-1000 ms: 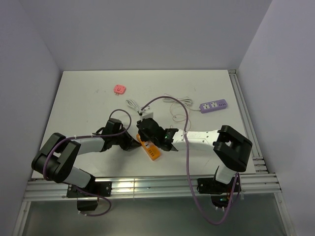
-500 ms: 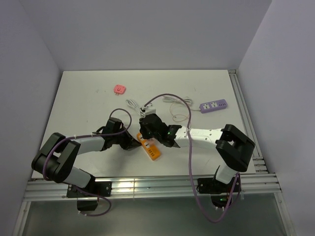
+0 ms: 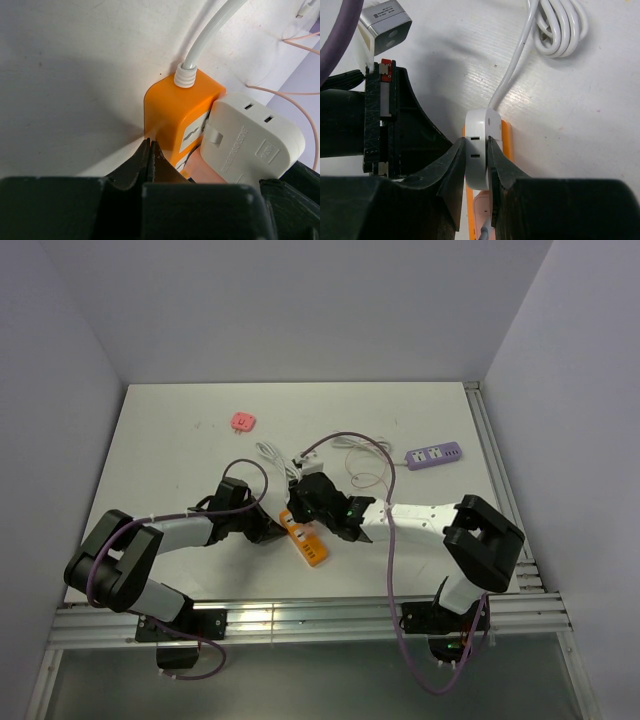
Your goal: Insert the plug
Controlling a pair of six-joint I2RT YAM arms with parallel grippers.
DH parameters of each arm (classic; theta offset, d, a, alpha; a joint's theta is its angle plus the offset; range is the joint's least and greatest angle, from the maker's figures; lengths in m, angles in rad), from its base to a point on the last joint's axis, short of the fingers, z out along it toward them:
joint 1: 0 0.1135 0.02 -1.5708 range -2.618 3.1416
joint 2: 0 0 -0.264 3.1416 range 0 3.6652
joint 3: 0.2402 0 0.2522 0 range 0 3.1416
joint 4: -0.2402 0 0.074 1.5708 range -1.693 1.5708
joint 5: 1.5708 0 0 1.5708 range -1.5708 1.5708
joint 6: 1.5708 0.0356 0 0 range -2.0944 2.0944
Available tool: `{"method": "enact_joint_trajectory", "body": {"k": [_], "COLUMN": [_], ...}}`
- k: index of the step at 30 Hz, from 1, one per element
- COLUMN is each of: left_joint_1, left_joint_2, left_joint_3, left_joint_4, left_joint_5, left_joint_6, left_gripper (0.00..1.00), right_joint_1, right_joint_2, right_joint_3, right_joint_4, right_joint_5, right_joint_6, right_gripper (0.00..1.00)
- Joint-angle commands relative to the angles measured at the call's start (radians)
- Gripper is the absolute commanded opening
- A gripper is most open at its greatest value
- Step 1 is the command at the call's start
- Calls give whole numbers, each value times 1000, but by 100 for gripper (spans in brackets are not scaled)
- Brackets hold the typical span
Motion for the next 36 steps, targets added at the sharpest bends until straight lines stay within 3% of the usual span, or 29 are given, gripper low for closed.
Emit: {"method": "enact_joint_trajectory", "body": {"k": [1,11,14,18,23,30,36], "left_joint_1": [-3,-3,-3,-3,-3,-2,-3], "left_joint_2": [-18,-23,-24,-36,-43,-67,-87], "left_joint_3": [27,24,23,18,12,9,18], "left_joint_4": [25,34,31,26,26,9,-21], "left_joint_5": [-11,-10,-11,-14,-16,-30,-48], "left_joint_6": [9,7,7,10,7,18,33], "left_gripper": [0,0,0,0,0,0,0], "right_joint_1": [-11,-11,-11,-11,-8,-11,-11], "right_joint_2": [51,19,8,1,-2,-25,-32], "right_joint_3": [-89,-102,-95,-70,20,170,284], "right_joint_4": [-274,-271,-271,-275,-308,-361,-456], "right_joint_5": [1,20,24,29,44,72,80], "right_joint_6": [-15,-15,-21,-31,-57,-118,-141], "right_gripper": [0,0,11,36,51,62,64]}}
